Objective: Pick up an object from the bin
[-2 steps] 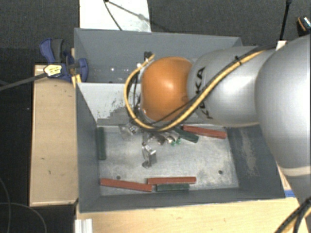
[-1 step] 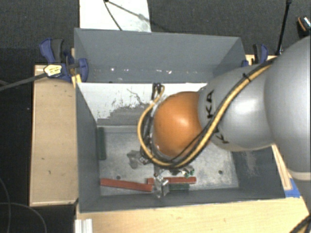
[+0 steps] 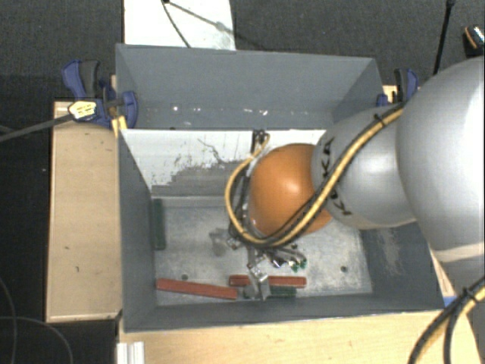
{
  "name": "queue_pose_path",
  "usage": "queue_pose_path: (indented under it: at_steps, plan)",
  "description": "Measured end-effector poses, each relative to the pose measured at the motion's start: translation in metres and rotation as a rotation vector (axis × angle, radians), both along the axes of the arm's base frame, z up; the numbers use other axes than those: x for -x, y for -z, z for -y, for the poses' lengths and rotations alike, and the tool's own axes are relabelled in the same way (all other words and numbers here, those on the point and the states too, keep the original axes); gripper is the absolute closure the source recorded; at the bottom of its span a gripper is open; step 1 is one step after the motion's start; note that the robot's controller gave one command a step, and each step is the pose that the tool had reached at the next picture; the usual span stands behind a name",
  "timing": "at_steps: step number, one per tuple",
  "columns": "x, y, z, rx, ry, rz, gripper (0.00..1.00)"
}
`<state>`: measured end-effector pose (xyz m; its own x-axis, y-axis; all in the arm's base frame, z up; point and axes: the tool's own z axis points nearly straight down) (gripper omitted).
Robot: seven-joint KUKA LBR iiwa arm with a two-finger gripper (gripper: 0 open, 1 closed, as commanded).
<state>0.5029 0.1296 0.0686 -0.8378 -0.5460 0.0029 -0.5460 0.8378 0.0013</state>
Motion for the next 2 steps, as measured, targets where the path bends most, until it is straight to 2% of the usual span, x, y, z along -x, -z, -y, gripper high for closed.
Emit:
queue_pose_path:
  at_steps: [1,2]
  plan:
    - [0.0004,-0.002,-0.0017,-0.001,0.0,0.002,1.0]
    - [-0.0021,-0.0036,-0.0024,-0.004,0.002,0.011,0.0]
